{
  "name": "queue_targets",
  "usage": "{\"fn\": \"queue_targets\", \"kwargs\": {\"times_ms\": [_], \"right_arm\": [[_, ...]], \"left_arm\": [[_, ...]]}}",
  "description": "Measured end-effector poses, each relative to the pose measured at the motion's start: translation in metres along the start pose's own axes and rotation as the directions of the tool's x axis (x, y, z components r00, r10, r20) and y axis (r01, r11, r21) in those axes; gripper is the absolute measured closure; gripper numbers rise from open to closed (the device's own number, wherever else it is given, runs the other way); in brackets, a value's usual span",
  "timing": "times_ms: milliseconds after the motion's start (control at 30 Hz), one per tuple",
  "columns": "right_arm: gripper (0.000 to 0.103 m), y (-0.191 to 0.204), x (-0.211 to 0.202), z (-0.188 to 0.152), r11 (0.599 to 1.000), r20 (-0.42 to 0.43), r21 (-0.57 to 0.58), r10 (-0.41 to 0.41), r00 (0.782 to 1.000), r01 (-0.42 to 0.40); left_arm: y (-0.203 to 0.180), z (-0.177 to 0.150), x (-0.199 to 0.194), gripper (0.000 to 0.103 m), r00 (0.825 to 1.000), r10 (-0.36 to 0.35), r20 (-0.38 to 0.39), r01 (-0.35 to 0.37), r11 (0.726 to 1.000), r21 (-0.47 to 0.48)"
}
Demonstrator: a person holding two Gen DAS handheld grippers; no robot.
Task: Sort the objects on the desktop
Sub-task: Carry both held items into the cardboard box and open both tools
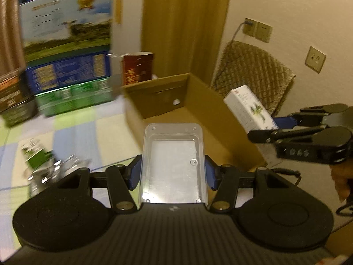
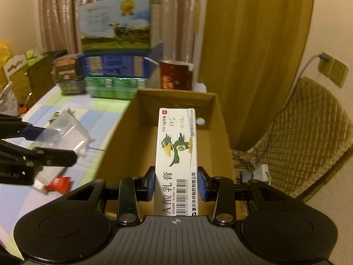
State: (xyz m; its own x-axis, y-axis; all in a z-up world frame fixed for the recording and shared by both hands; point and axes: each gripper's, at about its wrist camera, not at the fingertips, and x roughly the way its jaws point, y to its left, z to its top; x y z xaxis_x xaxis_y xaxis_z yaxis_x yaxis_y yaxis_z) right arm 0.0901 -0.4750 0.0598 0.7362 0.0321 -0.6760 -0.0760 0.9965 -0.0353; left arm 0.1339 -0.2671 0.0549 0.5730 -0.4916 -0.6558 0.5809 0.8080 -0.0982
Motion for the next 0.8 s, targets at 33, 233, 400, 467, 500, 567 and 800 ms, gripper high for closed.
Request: {"fn": "queue_targets", "kwargs": {"times_ms": [33, 233, 400, 467, 500, 567, 800], "right_arm": [[0.068, -0.005, 0.004, 0.000, 1.000, -0.007, 0.007, 0.000, 1.000, 0.000], [0.068, -0.026, 0.029, 0.003, 0.999, -0.032, 0.042, 0.007, 0.999, -0.006], [0.068, -0.034, 0.054, 0.005, 0.998, -0.057, 0.061, 0.009, 0.998, -0.006], [0.068, -0.036, 0.058, 0.005, 0.998, -0.060, 0.069, 0.007, 0.998, -0.003], [0.068, -0.038, 0.060, 0.005, 0.997, -0.061, 0.072, 0.006, 0.998, -0.002], [0.068, -0.041, 0.063, 0.005, 0.997, -0.065, 0.078, 0.004, 0.998, 0.001], [0.068, -0.039, 0.069, 0.001, 0.997, -0.079, 0.073, 0.012, 0.997, -0.006]], "left_arm": [[-0.007, 0.002, 0.009, 0.052, 1.000, -0.006, -0.004, 0.006, 1.000, 0.009], [-0.024, 0.012, 0.063, 0.052, 0.999, -0.028, -0.040, 0.029, 0.999, 0.023], [-0.029, 0.012, 0.093, 0.052, 0.997, -0.051, -0.057, 0.054, 0.998, 0.036], [-0.029, 0.011, 0.102, 0.051, 0.996, -0.062, -0.061, 0.064, 0.997, 0.037], [-0.030, 0.011, 0.106, 0.051, 0.996, -0.062, -0.063, 0.064, 0.997, 0.038], [-0.032, 0.009, 0.115, 0.051, 0.995, -0.063, -0.078, 0.067, 0.997, 0.048], [-0.027, 0.008, 0.114, 0.049, 0.997, -0.043, -0.066, 0.047, 0.997, 0.067]]}}
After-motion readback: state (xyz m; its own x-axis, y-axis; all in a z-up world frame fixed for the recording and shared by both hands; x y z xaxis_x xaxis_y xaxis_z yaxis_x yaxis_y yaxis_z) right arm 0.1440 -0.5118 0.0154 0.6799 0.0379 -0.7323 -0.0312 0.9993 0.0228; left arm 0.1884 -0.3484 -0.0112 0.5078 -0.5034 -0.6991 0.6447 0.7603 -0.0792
